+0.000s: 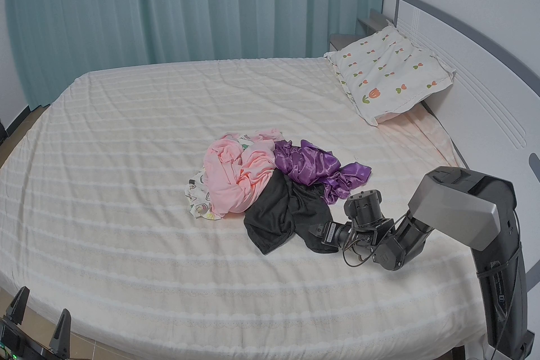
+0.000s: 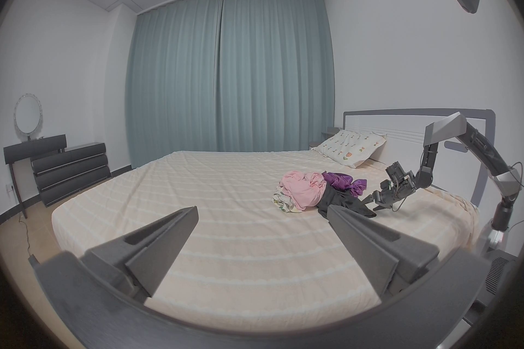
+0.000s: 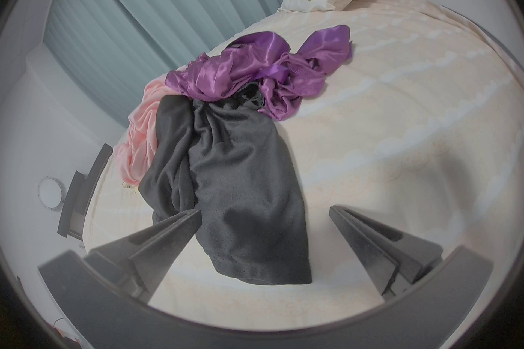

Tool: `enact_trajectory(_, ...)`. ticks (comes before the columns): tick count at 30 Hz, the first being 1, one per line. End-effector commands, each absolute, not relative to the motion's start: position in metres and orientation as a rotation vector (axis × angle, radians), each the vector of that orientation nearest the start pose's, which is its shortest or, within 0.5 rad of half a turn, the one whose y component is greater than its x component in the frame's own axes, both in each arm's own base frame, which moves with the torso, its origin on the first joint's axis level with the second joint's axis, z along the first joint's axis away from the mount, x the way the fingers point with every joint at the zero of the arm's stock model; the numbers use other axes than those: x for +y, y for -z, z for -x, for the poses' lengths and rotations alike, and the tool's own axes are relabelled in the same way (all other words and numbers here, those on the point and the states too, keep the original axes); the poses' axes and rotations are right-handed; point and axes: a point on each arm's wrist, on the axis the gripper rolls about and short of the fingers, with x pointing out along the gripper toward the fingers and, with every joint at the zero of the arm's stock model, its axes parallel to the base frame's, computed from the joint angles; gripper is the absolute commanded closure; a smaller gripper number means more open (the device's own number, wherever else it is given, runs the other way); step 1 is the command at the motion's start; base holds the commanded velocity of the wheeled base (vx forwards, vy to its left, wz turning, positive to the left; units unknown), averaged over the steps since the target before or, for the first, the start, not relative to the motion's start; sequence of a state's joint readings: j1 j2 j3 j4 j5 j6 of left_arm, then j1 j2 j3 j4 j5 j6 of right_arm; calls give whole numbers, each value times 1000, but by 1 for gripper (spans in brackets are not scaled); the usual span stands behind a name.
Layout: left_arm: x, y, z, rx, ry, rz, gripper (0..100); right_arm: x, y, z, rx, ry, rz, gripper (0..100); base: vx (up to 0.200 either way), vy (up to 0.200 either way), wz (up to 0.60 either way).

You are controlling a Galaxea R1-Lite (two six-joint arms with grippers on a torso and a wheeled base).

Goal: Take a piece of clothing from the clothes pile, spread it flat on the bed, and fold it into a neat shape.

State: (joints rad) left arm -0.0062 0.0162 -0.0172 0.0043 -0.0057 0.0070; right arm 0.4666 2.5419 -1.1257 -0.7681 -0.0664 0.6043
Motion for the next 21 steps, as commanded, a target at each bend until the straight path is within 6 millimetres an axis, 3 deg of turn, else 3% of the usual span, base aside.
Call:
enact_trajectory(1,0,-75,23,3,12,-9,0,201,62,-386,728,-198,-394,0,0,0,0)
enact_trajectory(7,0,-75,23,3,14,-12,0,213,65,-386,736,-226,-388,0,0,0,0)
enact_trajectory(8,0,-75,23,3,14,-12,0,213,65,-386,736,-228,-388,100,0,0,0)
enact_trajectory(16,0,-75,23,3,15,-5,0,210,61,-386,733,-209,-399,100,0,0,0)
enact_trajectory(21,0,-75,23,5,11,-5,0,198,40,-372,709,-172,-510,100,0,0,0)
